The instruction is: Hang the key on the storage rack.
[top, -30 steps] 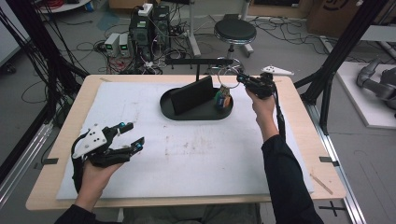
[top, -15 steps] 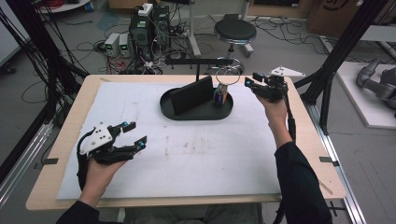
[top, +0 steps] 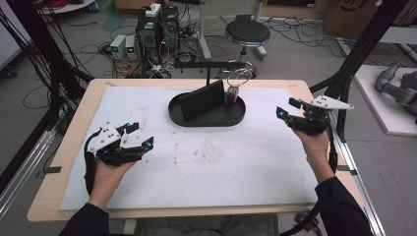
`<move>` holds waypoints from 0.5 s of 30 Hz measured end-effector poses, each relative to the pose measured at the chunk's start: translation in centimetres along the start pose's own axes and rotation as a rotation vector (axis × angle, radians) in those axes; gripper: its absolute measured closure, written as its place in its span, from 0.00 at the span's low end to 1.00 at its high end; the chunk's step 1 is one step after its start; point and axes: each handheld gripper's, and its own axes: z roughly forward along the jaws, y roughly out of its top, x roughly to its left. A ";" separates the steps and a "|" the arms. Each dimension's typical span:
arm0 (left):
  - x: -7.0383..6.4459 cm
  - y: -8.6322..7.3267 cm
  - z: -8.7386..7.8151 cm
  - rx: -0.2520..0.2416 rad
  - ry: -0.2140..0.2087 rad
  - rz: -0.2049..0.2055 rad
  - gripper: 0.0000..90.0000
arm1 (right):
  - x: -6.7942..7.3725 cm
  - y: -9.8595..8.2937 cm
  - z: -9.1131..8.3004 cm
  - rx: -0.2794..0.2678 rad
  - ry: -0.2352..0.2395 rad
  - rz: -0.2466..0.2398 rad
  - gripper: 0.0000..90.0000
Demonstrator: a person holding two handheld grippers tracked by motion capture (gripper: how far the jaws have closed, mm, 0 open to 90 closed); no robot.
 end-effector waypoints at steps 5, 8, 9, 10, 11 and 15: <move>0.4 -0.3 0.0 0.017 0.033 0.002 0.24 | 1.4 -2.7 -1.8 0.007 0.025 0.022 0.31; 0.3 -0.5 0.0 0.037 0.058 0.020 0.24 | 2.1 -4.4 -2.4 -0.001 0.017 0.033 0.30; 0.3 -0.6 0.0 0.041 0.062 0.020 0.24 | 2.2 -4.8 -2.5 0.005 0.016 0.028 0.30; 0.3 -0.7 0.0 0.049 0.071 0.019 0.24 | 2.3 -5.1 -2.5 0.014 0.015 0.031 0.29; 0.2 -0.8 0.0 0.056 0.079 0.019 0.24 | 2.3 -5.5 -2.5 0.025 0.015 0.036 0.29; 0.0 -1.0 -0.1 0.067 0.092 0.022 0.24 | 2.2 -6.2 -2.9 0.021 0.002 0.036 0.29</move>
